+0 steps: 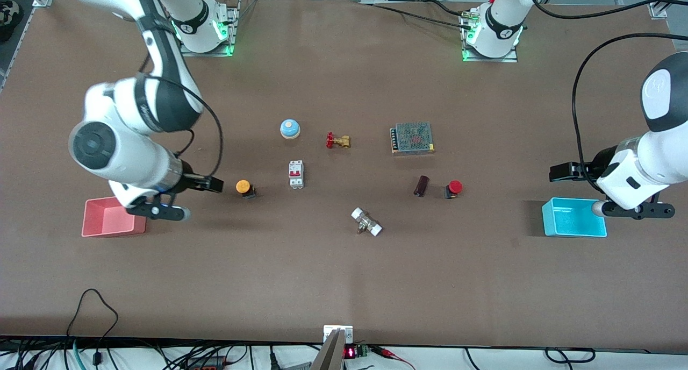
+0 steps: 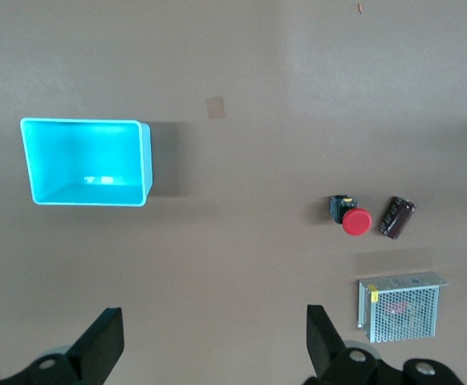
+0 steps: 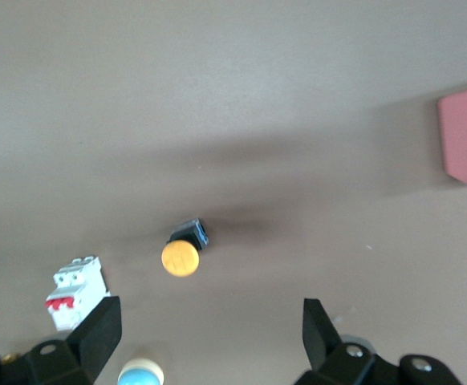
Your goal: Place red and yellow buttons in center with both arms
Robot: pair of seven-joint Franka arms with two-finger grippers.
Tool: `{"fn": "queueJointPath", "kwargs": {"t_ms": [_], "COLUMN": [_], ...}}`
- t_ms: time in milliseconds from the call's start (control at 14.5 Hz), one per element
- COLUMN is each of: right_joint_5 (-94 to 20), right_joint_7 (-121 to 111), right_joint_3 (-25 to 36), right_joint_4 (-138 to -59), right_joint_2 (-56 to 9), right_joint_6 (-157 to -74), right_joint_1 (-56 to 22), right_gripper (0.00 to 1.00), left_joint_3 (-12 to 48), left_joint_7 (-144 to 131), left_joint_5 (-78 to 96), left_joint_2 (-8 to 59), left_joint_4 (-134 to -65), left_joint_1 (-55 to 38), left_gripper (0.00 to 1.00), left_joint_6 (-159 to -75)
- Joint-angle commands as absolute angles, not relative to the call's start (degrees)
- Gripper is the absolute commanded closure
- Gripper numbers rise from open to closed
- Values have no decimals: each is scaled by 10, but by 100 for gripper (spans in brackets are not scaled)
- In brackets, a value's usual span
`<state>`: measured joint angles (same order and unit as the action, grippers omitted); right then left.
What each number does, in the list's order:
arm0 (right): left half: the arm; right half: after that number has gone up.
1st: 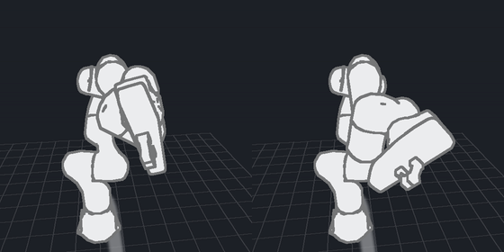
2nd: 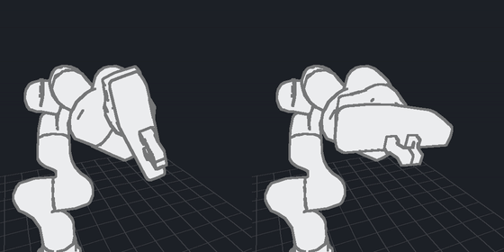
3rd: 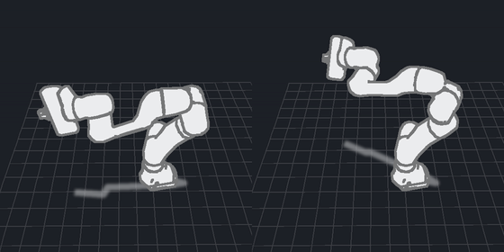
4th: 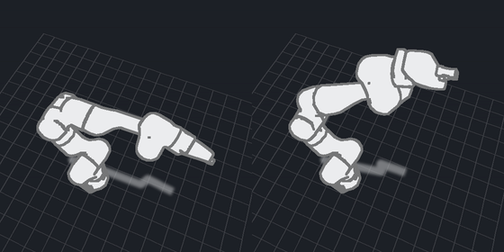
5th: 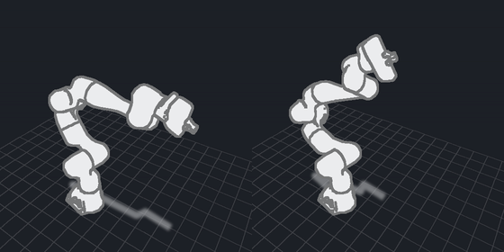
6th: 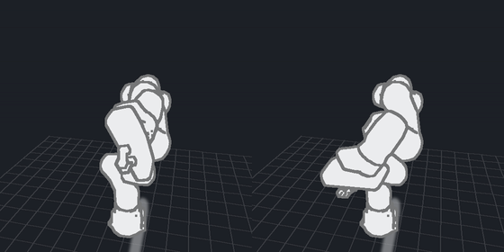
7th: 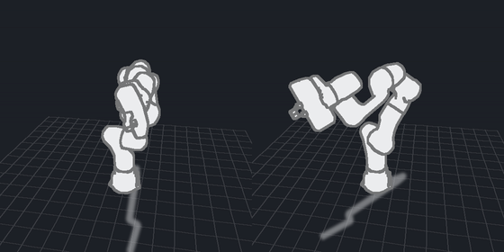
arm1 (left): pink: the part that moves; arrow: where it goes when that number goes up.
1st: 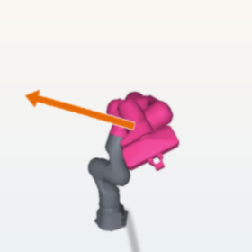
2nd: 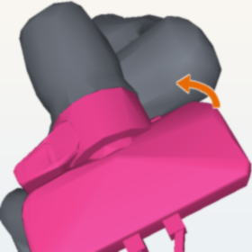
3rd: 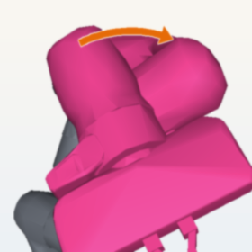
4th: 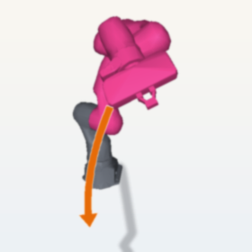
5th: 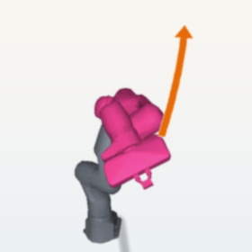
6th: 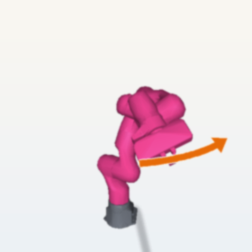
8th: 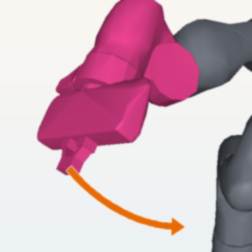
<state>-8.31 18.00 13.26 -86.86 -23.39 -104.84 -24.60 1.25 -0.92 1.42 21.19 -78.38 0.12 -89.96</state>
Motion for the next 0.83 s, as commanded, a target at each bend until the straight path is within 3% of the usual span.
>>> {"fn": "queueJointPath", "kwargs": {"t_ms": [0,345,621,759], "right_joint_5": [-83,-80,-79,-76], "right_joint_7": [175,176,86,39], "right_joint_3": [148,190,103,92], "right_joint_4": [-853,-800,-800,-799], "right_joint_2": [-206,-192,-147,-132], "right_joint_6": [-1001,-934,-912,-887], "right_joint_1": [-244,-240,-66,-32], "right_gripper": [0,0,0,0], "left_joint_3": [15,14,14,14], "left_joint_7": [4,4,4,4], "left_joint_5": [24,26,26,26], "left_joint_2": [172,77,13,-11], "left_joint_4": [-796,-866,-918,-939], "left_joint_1": [5,14,15,16], "left_gripper": [0,0,0,0], "left_joint_6": [-879,-853,-854,-855]}}
